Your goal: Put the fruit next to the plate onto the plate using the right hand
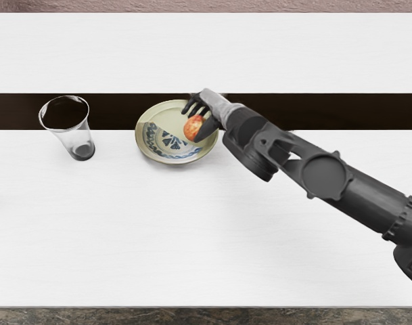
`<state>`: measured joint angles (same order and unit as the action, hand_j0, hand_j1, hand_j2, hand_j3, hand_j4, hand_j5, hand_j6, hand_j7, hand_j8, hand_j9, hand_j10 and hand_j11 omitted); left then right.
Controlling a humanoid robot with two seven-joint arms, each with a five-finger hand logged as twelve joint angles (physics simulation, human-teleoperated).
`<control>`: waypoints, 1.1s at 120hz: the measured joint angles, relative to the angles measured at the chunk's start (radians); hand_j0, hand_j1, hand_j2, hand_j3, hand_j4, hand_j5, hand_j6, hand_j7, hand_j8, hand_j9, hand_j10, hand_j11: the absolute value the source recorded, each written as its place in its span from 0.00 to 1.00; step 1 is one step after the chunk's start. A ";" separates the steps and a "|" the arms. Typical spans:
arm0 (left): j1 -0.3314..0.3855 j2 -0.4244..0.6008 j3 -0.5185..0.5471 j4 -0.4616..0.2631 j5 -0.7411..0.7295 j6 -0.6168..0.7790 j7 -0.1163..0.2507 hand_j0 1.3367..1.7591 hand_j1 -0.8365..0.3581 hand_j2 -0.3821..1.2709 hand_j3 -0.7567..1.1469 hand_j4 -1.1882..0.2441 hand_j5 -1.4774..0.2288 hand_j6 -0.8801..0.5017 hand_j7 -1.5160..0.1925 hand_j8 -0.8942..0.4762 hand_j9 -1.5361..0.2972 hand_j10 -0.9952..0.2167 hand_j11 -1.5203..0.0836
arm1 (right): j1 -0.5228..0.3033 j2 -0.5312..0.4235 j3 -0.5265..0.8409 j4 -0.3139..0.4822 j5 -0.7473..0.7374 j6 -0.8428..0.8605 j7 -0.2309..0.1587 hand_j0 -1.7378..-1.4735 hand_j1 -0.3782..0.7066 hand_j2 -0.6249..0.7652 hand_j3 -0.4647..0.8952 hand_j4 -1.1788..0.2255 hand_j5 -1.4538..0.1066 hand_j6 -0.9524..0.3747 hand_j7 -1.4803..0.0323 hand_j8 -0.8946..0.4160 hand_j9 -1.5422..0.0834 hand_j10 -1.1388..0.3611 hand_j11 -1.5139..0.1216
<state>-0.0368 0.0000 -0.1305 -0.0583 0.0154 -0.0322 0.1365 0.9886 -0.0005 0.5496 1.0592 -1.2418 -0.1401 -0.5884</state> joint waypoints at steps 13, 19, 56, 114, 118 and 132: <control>0.000 0.000 0.000 0.000 0.000 0.000 0.000 0.76 0.98 0.23 0.40 0.82 0.86 0.63 0.88 0.64 0.83 0.81 0.94 | 0.000 0.000 -0.017 -0.002 0.004 -0.002 -0.001 0.30 0.56 0.54 0.34 0.45 0.47 0.33 0.50 0.36 0.50 0.40 0.48; 0.000 0.000 0.000 0.000 0.000 0.000 0.000 0.76 0.98 0.23 0.40 0.82 0.86 0.63 0.88 0.64 0.83 0.81 0.94 | -0.001 0.000 -0.019 -0.003 0.006 -0.004 0.000 0.30 0.52 0.51 0.34 0.48 0.51 0.36 0.54 0.37 0.54 0.43 0.52; 0.000 0.000 0.000 0.000 0.000 0.000 0.000 0.76 0.98 0.23 0.40 0.82 0.86 0.63 0.88 0.64 0.83 0.81 0.94 | 0.011 0.000 0.053 0.060 0.035 0.031 -0.003 0.30 0.15 0.46 0.34 0.75 0.83 0.63 0.87 0.61 0.85 0.68 0.83; 0.002 0.000 0.001 -0.019 0.002 0.000 0.006 0.76 0.98 0.23 0.40 0.82 0.86 0.63 0.88 0.64 0.83 0.81 0.94 | -0.079 -0.551 0.368 0.090 0.557 0.725 -0.002 0.30 0.04 0.45 0.34 0.83 0.92 0.71 0.97 0.67 0.94 0.75 0.92; 0.002 0.000 0.001 -0.018 0.002 0.000 0.007 0.76 0.98 0.23 0.40 0.82 0.86 0.63 0.88 0.64 0.83 0.81 0.94 | -0.105 -0.580 0.395 0.083 0.568 0.732 -0.002 0.30 0.04 0.45 0.34 0.83 0.92 0.71 0.97 0.68 0.94 0.75 0.92; 0.002 0.000 0.001 -0.016 0.001 0.000 0.009 0.76 0.98 0.23 0.40 0.82 0.86 0.63 0.88 0.64 0.83 0.81 0.94 | -0.159 -0.630 0.443 0.068 0.586 0.745 -0.002 0.30 0.03 0.45 0.34 0.84 0.93 0.71 0.97 0.68 0.94 0.76 0.92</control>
<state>-0.0353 0.0000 -0.1297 -0.0744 0.0161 -0.0323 0.1460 0.8294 -0.6308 0.9924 1.1273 -0.6553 0.6049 -0.5906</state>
